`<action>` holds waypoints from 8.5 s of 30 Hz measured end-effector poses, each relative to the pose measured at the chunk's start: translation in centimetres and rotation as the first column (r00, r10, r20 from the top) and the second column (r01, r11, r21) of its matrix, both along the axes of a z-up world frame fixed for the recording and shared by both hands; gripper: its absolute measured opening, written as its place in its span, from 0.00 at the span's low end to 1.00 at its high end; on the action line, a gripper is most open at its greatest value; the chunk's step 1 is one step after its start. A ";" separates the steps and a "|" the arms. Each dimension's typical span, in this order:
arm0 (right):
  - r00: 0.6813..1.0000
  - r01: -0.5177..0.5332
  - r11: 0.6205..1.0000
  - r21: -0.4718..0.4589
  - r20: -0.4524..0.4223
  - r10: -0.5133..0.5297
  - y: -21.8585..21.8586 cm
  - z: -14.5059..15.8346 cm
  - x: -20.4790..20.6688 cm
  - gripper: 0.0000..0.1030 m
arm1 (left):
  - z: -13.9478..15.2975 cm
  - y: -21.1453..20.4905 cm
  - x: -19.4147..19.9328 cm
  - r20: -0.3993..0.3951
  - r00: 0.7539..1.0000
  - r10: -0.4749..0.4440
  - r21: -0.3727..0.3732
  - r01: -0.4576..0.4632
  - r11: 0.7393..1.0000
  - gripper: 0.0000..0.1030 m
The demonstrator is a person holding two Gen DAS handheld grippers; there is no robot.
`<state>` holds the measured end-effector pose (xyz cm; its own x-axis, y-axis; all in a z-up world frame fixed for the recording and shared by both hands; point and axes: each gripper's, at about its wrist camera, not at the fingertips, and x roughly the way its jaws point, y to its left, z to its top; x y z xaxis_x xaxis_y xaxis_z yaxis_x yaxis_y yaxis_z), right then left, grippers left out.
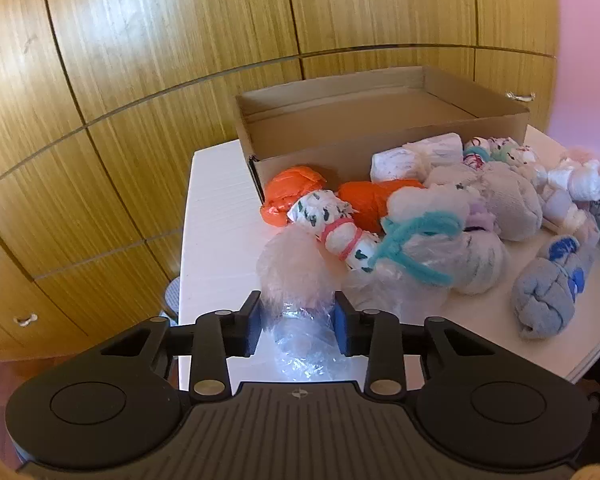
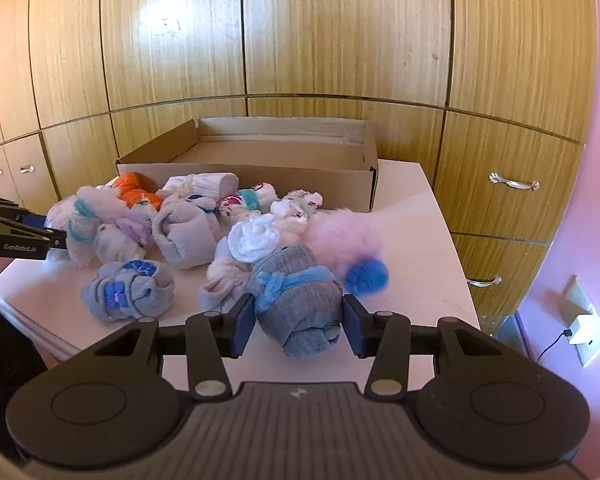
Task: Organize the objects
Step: 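Grasp the clear plastic bundle with the left tool while the right grasps the grey sock roll, then carry both bundles into the cardboard box and open the left tool, then lower the grey sock roll into the box and open the right tool, then move both tools back over the bundles on the table, then grasp the pink fluffy ball with the right tool while the left grasps the teal-tied plastic bundle, then carry both bundles into the box and open the left tool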
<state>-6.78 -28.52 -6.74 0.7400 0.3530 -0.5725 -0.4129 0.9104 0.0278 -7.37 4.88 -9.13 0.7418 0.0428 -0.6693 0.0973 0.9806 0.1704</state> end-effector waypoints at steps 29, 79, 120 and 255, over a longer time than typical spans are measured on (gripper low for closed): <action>0.995 -0.096 0.985 0.141 0.018 0.095 3.1 10.4 8.1 0.42 | 9.7 0.7 9.1 0.046 0.999 0.017 -0.114 -0.011 0.993 0.41; 0.915 -0.079 0.989 0.126 -0.385 0.122 19.6 3.3 31.4 0.43 | 6.4 5.6 25.0 0.041 0.999 0.036 -0.144 -0.030 0.989 0.77; 0.998 -0.023 0.994 0.107 -0.049 0.028 -0.8 7.2 -5.4 0.81 | 7.0 -0.2 -4.0 0.205 0.979 -0.006 -0.075 0.022 0.997 0.95; 0.959 -0.199 0.980 -0.022 -0.208 0.190 10.9 0.5 31.9 0.28 | 0.2 -6.4 31.3 -0.092 0.995 -0.042 -0.128 0.030 0.991 0.49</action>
